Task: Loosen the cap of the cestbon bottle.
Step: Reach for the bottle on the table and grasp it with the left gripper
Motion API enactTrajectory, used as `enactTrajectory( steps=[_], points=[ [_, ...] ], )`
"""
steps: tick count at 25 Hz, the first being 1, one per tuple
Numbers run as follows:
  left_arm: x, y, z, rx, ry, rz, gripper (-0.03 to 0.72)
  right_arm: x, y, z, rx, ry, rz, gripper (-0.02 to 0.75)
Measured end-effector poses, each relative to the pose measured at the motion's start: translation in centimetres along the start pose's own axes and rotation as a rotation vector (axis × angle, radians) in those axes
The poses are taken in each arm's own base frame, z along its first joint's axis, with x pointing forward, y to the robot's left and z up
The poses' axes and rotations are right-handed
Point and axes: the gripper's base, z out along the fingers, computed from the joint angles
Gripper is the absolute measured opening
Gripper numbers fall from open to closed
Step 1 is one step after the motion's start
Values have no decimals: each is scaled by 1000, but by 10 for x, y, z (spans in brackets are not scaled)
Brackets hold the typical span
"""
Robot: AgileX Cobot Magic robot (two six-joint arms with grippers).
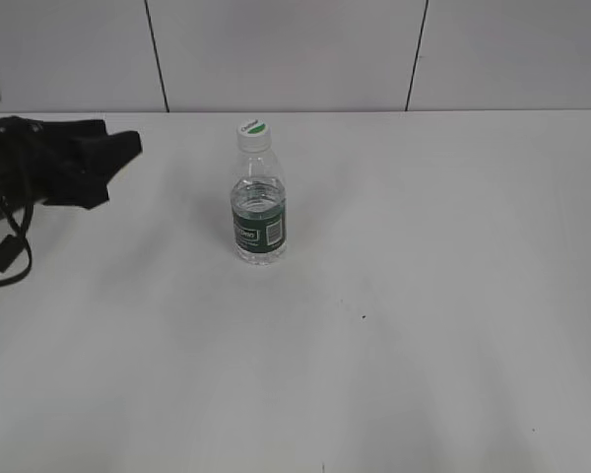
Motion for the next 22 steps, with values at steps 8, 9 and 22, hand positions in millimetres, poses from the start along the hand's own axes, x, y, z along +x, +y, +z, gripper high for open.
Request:
enactTrajectory(
  steps=[8,9,22],
  points=[
    [28,-19,3,275,72,41,359,0,0,0,0,0,0,569],
    [28,-20,3,288,78,47,359,0,0,0,0,0,0,569],
    [27,-18,4,258,64,30,385,0,0,0,0,0,0,569]
  ],
)
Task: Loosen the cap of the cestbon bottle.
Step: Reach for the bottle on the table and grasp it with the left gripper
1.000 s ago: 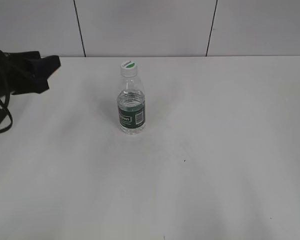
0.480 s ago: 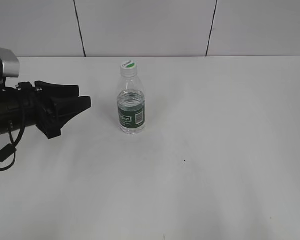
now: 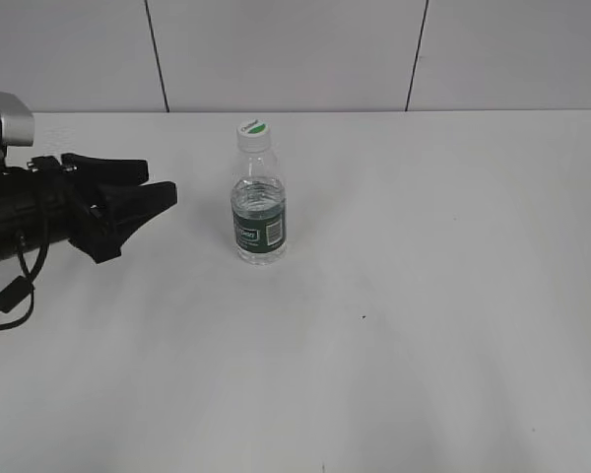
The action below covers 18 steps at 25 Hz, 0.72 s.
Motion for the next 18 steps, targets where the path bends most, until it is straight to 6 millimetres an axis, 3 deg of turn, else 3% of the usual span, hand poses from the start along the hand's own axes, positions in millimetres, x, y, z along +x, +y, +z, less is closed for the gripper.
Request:
enactTrajectory(
  steps=[5,7,11,18],
  points=[
    [3,4,1,-29,0,-10,550,0,0,0,0,0,0,569],
    [9,8,4,-32,12,-13,583,0,0,0,0,0,0,569],
    [17,17,15,-14,10,-21,592,0,0,0,0,0,0,569],
    [32,28,51,99,30,13,591,0,0,0,0,0,0,569]
  ],
)
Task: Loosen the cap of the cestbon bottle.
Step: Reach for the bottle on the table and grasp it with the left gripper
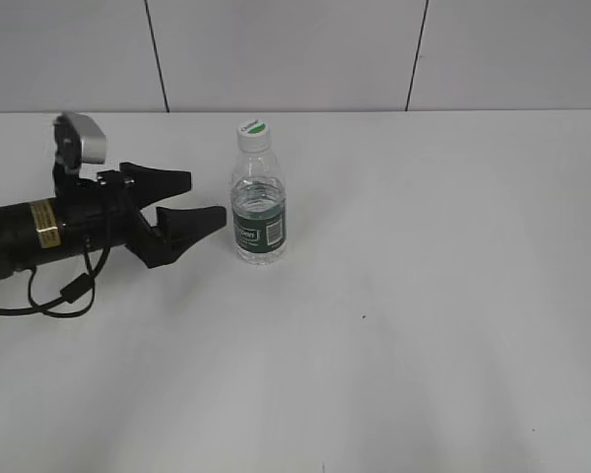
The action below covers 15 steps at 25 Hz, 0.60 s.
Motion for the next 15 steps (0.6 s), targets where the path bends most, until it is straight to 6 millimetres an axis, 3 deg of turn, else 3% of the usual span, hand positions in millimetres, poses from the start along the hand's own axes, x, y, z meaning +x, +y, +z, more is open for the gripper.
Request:
enactTrajectory(
  steps=[15],
  points=[
    [23,6,69,207,24,-5,590,0,0,0,0,0,0,569]
  ],
)
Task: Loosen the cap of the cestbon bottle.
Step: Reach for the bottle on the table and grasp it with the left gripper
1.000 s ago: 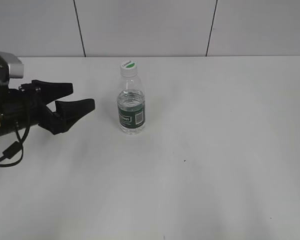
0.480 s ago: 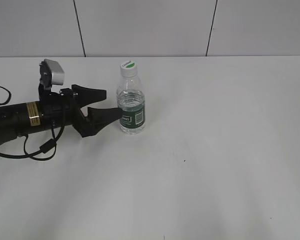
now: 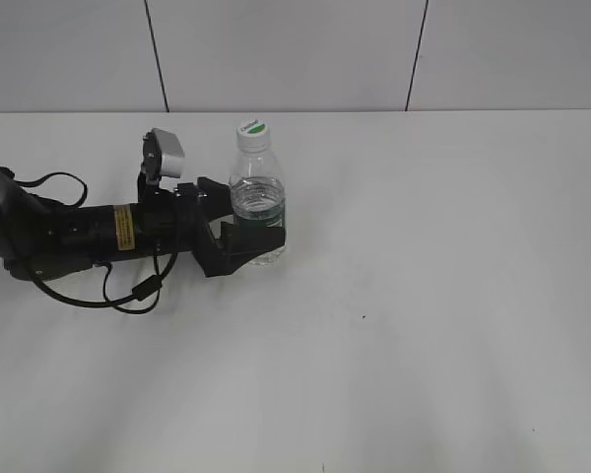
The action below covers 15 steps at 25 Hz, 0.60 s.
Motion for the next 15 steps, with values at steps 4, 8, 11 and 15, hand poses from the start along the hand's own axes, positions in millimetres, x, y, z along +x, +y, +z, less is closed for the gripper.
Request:
enactTrajectory(
  steps=[4,8,11,15],
  points=[
    [2,5,15,46,6,-17,590,0,0,0,0,0,0,569],
    [2,7,25,61,18,-17,588,0,0,0,0,0,0,569],
    [1,6,29,62,27,-7,557,0,0,0,0,0,0,569],
    [2,7,29,55,37,-6,450,0,0,0,0,0,0,569]
  ],
)
